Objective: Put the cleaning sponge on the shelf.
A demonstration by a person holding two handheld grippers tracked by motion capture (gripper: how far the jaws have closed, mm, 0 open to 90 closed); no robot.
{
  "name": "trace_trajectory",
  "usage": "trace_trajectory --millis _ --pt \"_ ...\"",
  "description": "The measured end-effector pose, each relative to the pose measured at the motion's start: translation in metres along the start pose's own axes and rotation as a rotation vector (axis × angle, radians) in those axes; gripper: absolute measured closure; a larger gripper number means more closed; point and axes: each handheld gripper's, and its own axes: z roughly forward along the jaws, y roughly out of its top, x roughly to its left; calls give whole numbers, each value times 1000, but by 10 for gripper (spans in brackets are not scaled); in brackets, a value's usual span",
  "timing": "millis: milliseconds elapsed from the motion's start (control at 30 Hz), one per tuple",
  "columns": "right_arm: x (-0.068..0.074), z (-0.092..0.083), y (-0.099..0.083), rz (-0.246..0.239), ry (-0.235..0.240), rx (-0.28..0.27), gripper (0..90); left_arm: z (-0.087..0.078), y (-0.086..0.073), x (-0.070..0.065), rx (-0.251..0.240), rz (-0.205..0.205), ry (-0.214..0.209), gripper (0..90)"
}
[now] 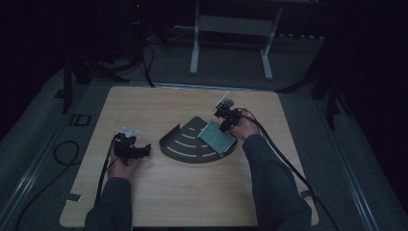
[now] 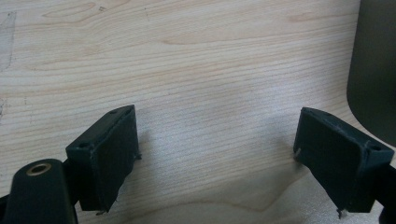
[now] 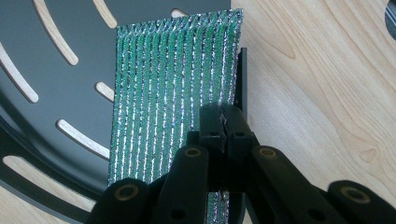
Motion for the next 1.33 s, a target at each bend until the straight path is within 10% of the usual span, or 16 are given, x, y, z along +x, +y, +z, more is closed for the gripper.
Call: trace_trajectory --millis 1333 --pt "-21 -44 -42 132 -90 -224 435 0 0 0 0 0 0 142"
